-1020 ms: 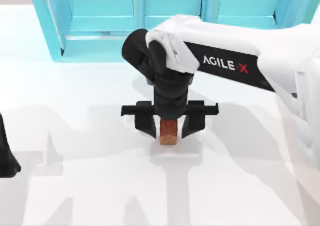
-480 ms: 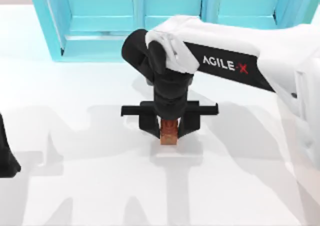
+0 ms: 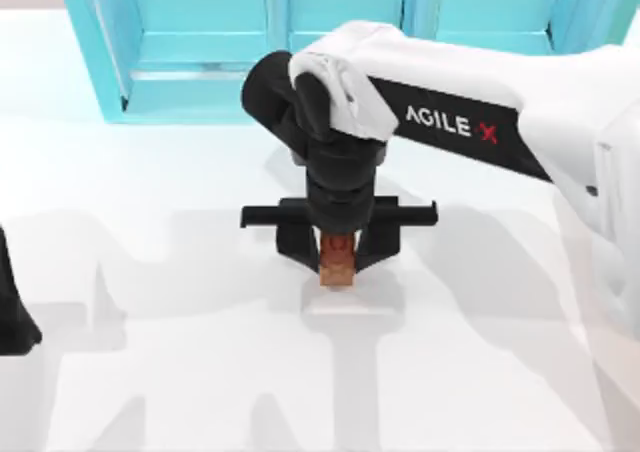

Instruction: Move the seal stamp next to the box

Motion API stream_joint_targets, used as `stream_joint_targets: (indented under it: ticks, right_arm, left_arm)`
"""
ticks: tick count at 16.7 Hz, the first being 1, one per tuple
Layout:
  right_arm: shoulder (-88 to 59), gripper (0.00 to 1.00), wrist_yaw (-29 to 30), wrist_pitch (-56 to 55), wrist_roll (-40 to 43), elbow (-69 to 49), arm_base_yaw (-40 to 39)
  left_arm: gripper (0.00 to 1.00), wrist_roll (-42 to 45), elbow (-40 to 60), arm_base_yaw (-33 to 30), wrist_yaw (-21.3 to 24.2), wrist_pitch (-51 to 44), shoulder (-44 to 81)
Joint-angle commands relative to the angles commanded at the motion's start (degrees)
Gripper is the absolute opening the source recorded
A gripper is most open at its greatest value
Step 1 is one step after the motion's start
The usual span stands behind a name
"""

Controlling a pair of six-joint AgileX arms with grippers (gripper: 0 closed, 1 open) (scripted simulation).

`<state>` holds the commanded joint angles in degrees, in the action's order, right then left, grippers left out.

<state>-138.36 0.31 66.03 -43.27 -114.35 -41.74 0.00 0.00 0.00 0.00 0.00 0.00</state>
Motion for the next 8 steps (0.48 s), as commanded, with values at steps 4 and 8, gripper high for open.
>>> stream_joint_targets:
  ticks: [4, 8]
  right_arm:
    - [1.1, 0.00, 0.0, 6.1, 0.0, -4.9, 0.0]
    - [1.6, 0.00, 0.0, 7.9, 0.1, -6.5, 0.1]
  left_arm:
    - [1.00, 0.0, 0.0, 0.0, 0.0, 0.0, 0.0]
    - [1.00, 0.0, 0.0, 0.0, 0.0, 0.0, 0.0]
